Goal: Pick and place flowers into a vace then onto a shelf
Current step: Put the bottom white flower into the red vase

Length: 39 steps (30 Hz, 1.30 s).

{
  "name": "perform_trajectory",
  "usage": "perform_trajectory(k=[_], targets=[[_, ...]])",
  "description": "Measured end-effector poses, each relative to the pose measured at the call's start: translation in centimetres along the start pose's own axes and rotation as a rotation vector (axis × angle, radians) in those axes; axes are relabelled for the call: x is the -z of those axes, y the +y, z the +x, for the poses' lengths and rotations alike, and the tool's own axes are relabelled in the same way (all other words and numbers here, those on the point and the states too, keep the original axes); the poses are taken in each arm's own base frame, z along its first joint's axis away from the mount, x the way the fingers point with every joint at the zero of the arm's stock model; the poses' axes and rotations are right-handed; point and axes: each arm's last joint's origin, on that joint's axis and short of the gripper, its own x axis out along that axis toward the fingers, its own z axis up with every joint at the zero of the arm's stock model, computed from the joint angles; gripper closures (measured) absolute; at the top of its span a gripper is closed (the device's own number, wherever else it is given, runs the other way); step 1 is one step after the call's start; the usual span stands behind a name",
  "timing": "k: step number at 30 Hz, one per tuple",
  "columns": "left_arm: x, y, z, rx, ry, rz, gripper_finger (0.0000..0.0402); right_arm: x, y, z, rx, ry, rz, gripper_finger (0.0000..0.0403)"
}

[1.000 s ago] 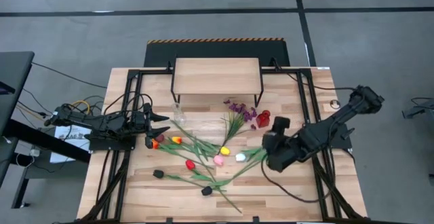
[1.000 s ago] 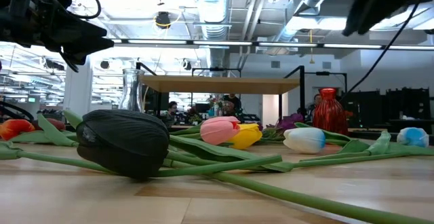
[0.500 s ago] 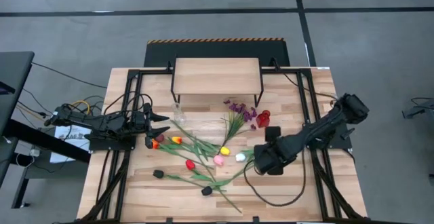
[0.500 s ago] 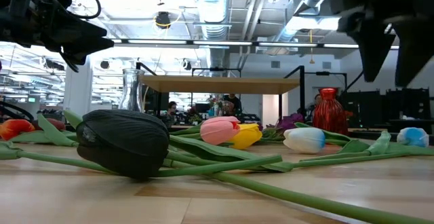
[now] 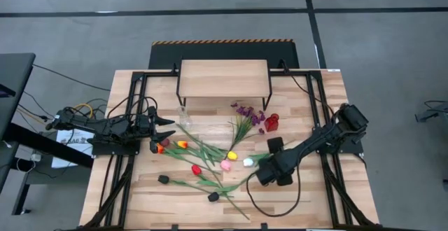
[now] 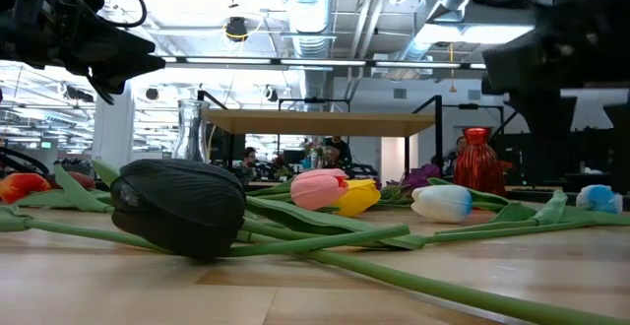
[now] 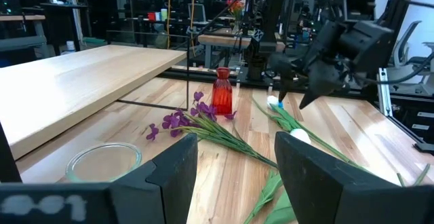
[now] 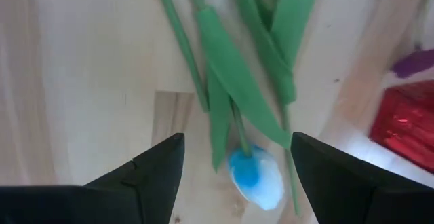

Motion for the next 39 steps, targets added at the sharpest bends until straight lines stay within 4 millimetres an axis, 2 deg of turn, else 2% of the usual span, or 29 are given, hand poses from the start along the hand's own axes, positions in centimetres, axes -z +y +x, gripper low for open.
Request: perform_trajectory(k=[7, 16, 33, 36, 39], targets=[[0.0, 0.0, 0.0, 0.0, 0.0, 0.0, 0.0214, 0.8, 0.1, 1.8, 0.006, 0.029, -0.004, 0.0157], [0.0, 0.0, 0.0, 0.0, 0.0, 0.0, 0.0214, 1.1, 0.2, 3.4, -0.004, -0.006, -0.006, 0.0229], [0.0, 0.0, 0.0, 0.0, 0.0, 0.001, 0.0214, 1.1, 0.0, 3.6, -0.035, 0.006, 0.004, 0.0392], [0.0, 0.0, 0.0, 0.0, 0.0, 0.0, 0.0214, 1.6, -0.2, 3.5, -0.013, 0.078, -0.006, 0.0391], [0.0, 0.0, 0.0, 0.0, 0.0, 0.0, 0.0214, 1.5, -0.4, 2.6, -0.009, 0.096, -0.001, 0.039]])
